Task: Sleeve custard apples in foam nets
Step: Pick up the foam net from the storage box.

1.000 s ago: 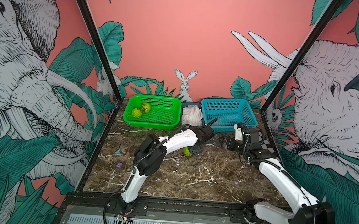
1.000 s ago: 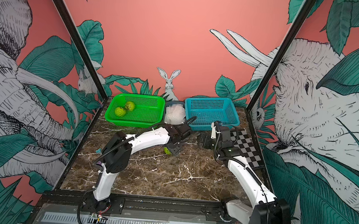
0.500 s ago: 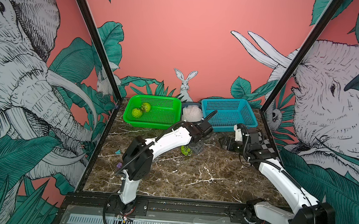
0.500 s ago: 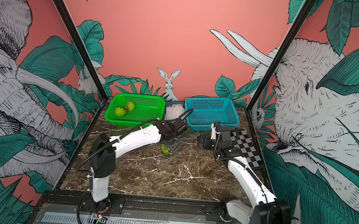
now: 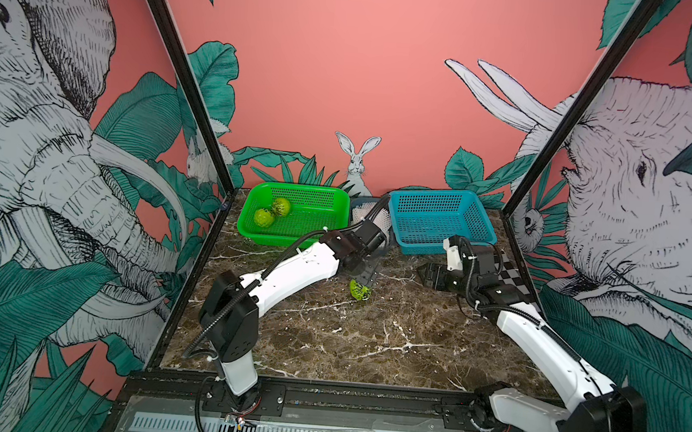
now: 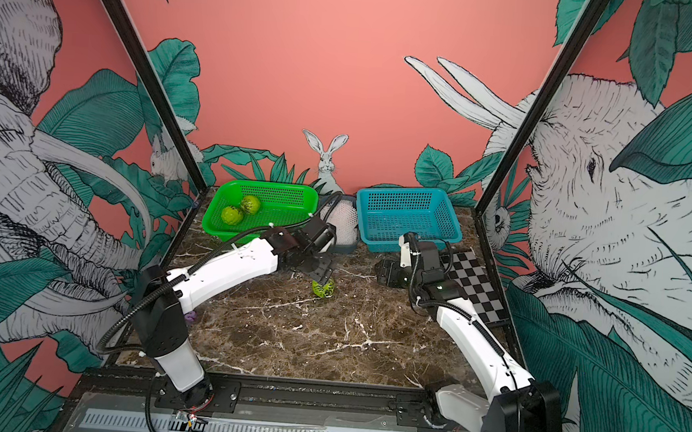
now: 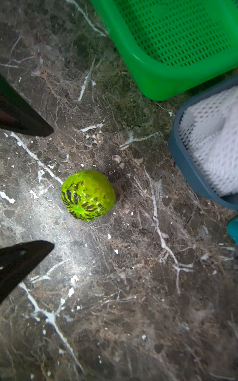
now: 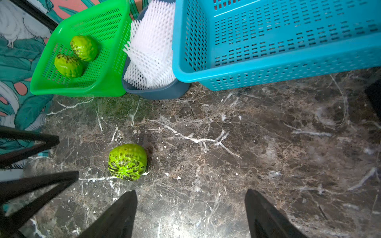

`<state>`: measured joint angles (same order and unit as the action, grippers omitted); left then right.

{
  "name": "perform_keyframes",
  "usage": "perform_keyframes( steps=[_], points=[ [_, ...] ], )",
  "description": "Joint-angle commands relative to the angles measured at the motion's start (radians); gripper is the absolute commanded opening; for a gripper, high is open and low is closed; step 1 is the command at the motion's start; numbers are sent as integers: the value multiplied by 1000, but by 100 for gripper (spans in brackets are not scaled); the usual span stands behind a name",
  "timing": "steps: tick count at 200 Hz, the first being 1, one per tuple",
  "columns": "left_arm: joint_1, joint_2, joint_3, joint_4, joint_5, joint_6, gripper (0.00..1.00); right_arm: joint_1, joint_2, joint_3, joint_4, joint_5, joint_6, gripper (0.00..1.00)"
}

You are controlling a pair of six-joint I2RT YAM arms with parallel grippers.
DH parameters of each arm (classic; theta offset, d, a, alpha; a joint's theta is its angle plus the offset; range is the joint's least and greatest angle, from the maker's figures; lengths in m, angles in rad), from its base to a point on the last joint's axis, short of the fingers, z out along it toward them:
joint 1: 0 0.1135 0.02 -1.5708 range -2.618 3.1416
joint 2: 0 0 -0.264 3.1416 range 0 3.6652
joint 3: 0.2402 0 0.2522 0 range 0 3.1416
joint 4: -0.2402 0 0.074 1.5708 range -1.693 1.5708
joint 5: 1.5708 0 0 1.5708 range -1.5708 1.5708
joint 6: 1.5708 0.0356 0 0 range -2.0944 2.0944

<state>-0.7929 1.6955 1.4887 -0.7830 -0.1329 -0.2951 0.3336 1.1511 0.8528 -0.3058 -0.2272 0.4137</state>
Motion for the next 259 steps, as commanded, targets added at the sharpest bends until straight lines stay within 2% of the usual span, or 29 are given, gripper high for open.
perform_keyframes(
  steps=[1, 19, 49, 115, 162, 193, 259],
  points=[
    [54, -46, 26, 74, 103, -42, 76, 11, 8, 41, -2, -22, -18, 72],
    [100, 6, 100, 73, 167, -45, 71, 20, 9, 49, -4, -31, -18, 66],
    [160, 150, 261, 69, 232, -43, 64, 25, -12, 36, 0, -32, -10, 65],
    [223, 453, 586, 117, 358, -177, 63, 26, -56, -21, 8, -23, 1, 66],
    [230, 574, 705, 94, 369, -285, 65, 25, -57, -27, 5, -5, -9, 68],
    [235, 609, 725, 123, 370, -320, 65, 25, -53, -20, 6, 1, -16, 69],
    [241, 683, 781, 160, 382, -367, 53, 25, -60, -31, -8, 16, -19, 69]
  ],
)
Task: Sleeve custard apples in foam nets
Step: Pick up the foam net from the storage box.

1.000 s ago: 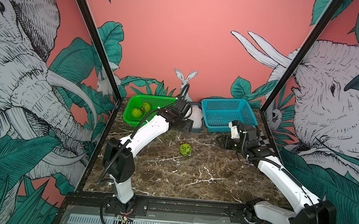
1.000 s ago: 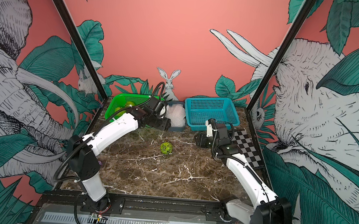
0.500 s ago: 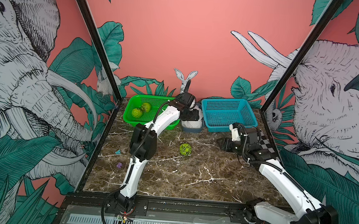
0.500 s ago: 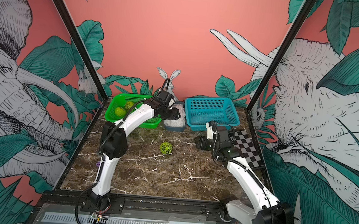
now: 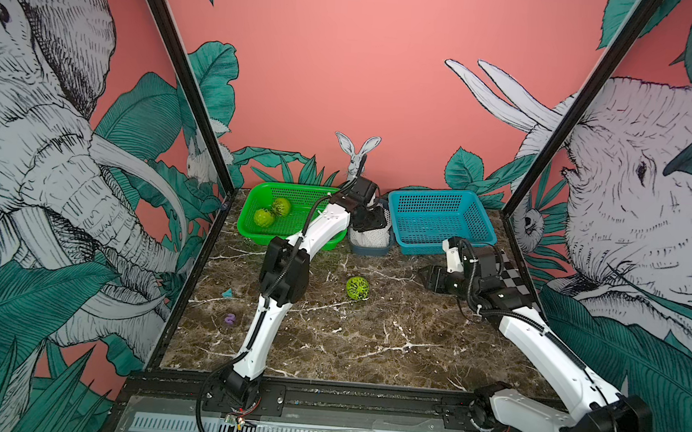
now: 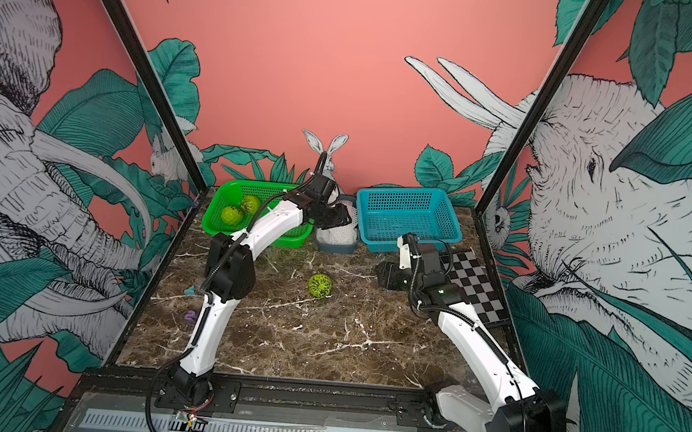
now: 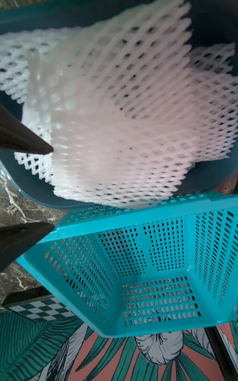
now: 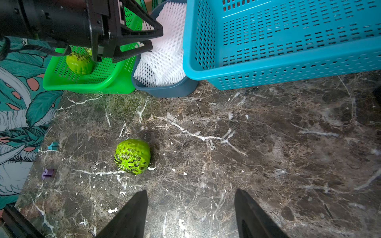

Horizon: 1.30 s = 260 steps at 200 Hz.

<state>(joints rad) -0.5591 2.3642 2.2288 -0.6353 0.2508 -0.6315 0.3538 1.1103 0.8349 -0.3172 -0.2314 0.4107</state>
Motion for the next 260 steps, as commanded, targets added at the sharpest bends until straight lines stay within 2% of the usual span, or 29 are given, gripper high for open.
perform_keyframes(
  steps=[1, 12, 23, 39, 58, 74, 99, 127, 151, 170, 205, 224, 239, 260],
  points=[
    [7, 16, 42, 12, -2, -30, 53, 5, -20, -13, 3, 20, -16, 69],
    [8, 27, 54, 5, -3, -29, 49, 4, -23, -15, 2, 24, -16, 69],
    [8, 33, 54, 9, -7, -31, 41, 5, -26, -14, 1, 26, -16, 69],
    [8, 33, 45, 27, -16, -37, 37, 5, -26, -15, -1, 27, -16, 70],
    [8, 35, 43, 46, -19, -45, 45, 5, -27, -15, -3, 27, -18, 70],
    [8, 39, 43, 44, -27, -53, 56, 5, -28, -17, -4, 29, -16, 70],
    [2, 17, 21, 26, -41, -53, 53, 5, -29, -19, -1, 31, -16, 70],
    [2, -59, -75, 24, -119, -28, 56, 5, -23, -24, 9, 30, -15, 70],
    [2, -91, -108, -11, -180, -9, 53, 5, -15, -25, 21, 25, -11, 70],
    [3, -105, -131, 4, -181, -14, 52, 5, -15, -27, 28, 22, -7, 70],
    [2, -68, -94, 27, -164, -28, 61, 5, -17, -30, 26, 22, -7, 71],
    [4, -40, -69, 52, -148, -53, 62, 5, -25, -32, 17, 28, -9, 71],
    [5, -3, -25, 42, -136, -69, 58, 5, -30, -35, 12, 37, -13, 71],
    [8, 32, 16, 29, -130, -84, 44, 5, -33, -34, 2, 43, -20, 71]
  ],
)
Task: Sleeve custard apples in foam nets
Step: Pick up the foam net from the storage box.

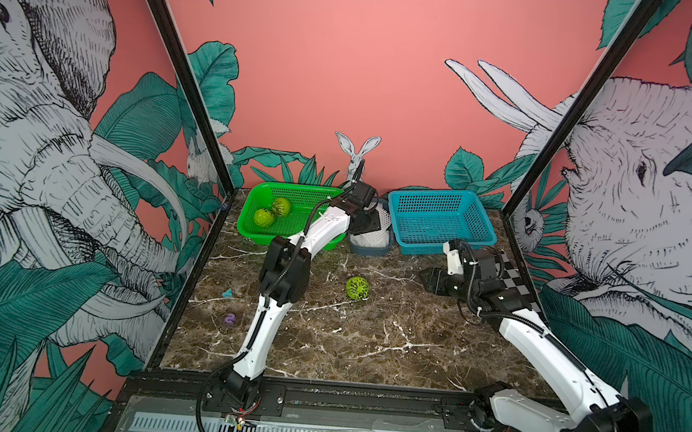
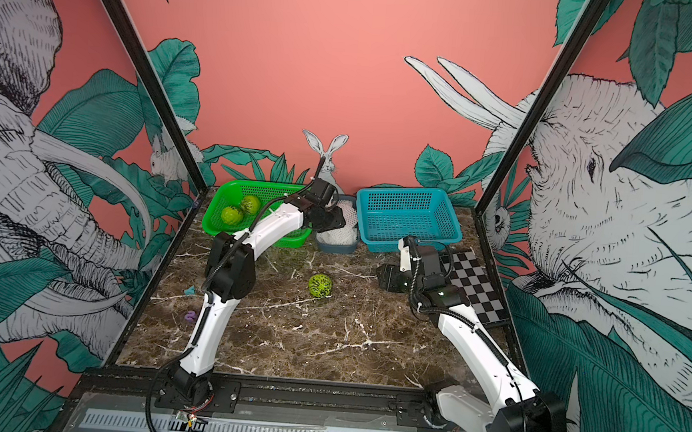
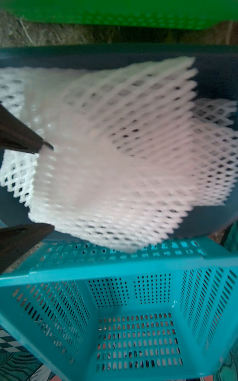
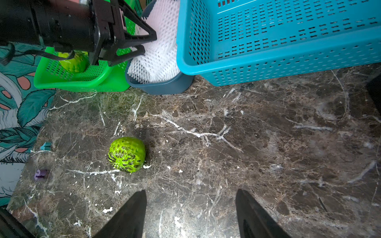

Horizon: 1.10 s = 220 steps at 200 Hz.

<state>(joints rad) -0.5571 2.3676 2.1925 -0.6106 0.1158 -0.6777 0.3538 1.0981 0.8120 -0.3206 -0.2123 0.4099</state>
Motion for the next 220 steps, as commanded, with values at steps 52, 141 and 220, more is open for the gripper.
perform_keyframes(
  steps=[52, 141, 220],
  points=[
    [10, 27, 53, 7, 11, -31, 17, 5, -14, -6, 6, 24, -25, 71],
    [13, -148, -88, 45, 38, 5, 0, 5, -5, -8, 17, 16, -22, 71],
    [34, -413, -353, 168, 107, 84, 0, 5, 22, 14, 50, -2, -3, 72]
  ],
)
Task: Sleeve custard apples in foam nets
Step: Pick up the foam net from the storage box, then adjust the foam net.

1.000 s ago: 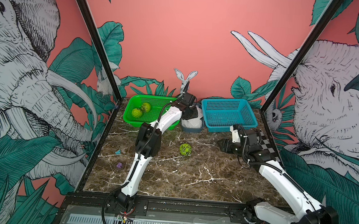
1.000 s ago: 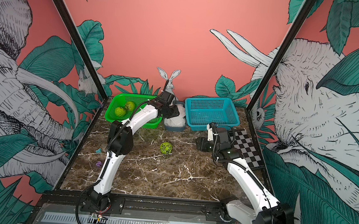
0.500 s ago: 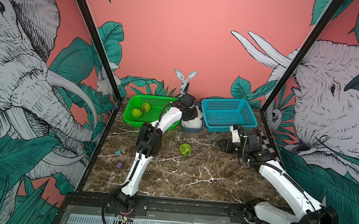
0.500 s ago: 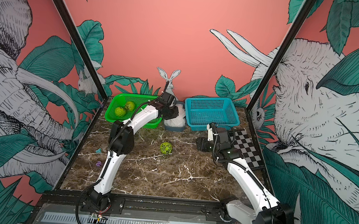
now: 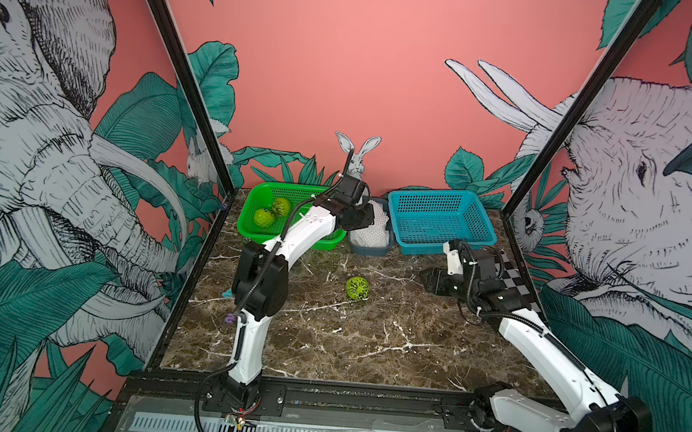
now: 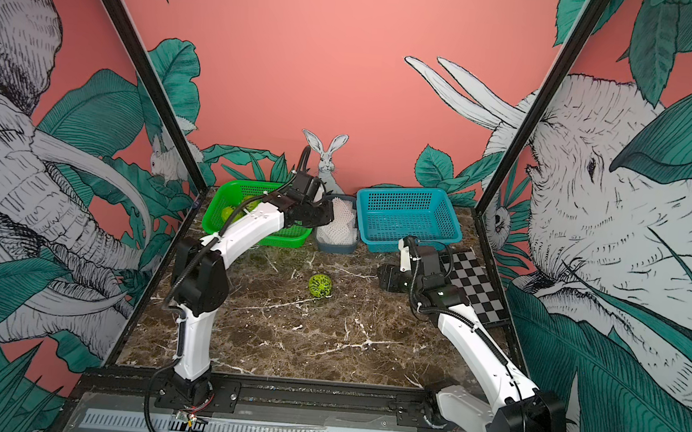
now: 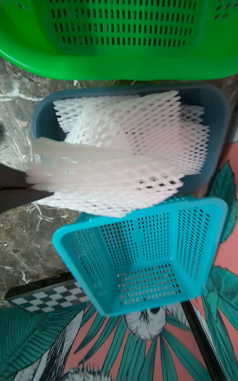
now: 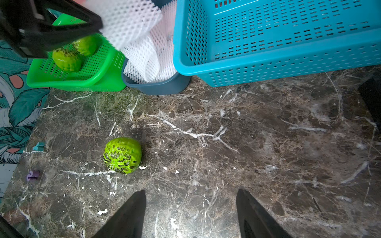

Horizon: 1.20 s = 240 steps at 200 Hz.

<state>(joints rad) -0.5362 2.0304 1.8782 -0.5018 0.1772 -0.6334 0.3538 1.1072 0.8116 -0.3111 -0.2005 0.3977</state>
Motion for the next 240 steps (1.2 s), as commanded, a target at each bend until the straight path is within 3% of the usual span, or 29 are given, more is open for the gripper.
perform_keyframes(
  steps=[1, 45, 70, 114, 159, 186, 218, 240],
  points=[
    [14, -77, -39, 59, 48, 42, 0, 5, 14, 17, 40, -15, 9, 71],
    [16, -148, -71, 37, 160, 119, 0, 3, 19, 77, 22, -8, -3, 72],
    [16, -210, -141, 63, 257, 158, 0, -13, 29, 135, 19, -72, -8, 71],
    [19, -314, -252, 101, 560, 219, 0, -118, 62, 231, 90, -331, 80, 60],
    [16, -455, -433, 229, 771, 206, 0, -167, 96, 255, 247, -559, 221, 47],
    [9, -516, -516, 319, 857, 184, 0, -168, 108, 235, 350, -636, 289, 47],
    [-1, -541, -542, 336, 883, 188, 0, -168, 103, 198, 497, -709, 377, 37],
    [-4, -537, -544, 345, 888, 183, 0, -166, 110, 188, 534, -745, 405, 42]
  ],
)
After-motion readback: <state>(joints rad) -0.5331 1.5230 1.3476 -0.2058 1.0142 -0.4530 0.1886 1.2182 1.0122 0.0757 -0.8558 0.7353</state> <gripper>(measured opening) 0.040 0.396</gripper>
